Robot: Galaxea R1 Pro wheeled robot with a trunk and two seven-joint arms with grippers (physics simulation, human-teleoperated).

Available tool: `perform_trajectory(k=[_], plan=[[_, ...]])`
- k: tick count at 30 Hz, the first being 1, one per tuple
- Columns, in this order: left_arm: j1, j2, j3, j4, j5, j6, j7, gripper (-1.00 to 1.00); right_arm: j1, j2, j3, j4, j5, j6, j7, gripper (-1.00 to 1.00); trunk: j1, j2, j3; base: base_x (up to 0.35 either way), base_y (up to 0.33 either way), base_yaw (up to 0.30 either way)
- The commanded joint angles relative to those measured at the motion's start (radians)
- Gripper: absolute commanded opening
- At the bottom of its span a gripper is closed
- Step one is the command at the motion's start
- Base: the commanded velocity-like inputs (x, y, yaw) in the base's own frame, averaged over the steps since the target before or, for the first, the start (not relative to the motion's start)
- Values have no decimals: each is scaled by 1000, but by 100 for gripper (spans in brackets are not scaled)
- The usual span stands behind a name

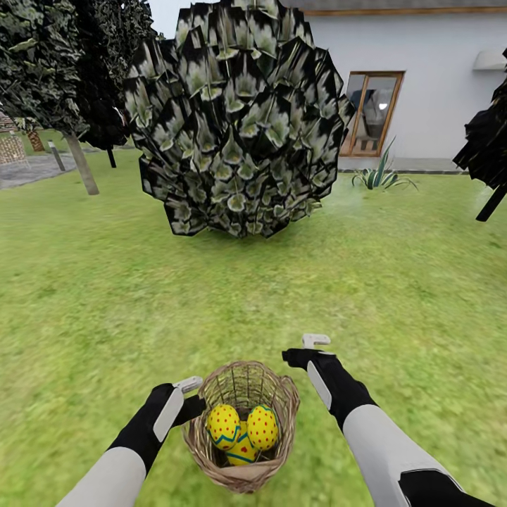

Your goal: Take the three Easter eggs out of the wicker basket on the lawn in the garden, then place them on the lawn next to a single tree (choose any tree) so that all three eggs are next to the same tree and none are left in the basket.

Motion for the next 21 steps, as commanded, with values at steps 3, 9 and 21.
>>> perform_trajectory(k=[3, 9, 21], plan=[[0, 0, 3, 1, 10, 3, 9, 100, 0, -3, 3, -3, -8, 5, -7, 100, 11, -22, -10, 0, 0, 0], [0, 3, 4, 2, 9, 1, 10, 100, 0, -6, 3, 0, -8, 5, -7, 100, 34, -64, -29, 0, 0, 0], [0, 6, 5, 0, 6, 1, 11, 100, 0, -17, 0, -29, -7, 4, -6, 100, 80, -148, -67, 0, 0, 0]])
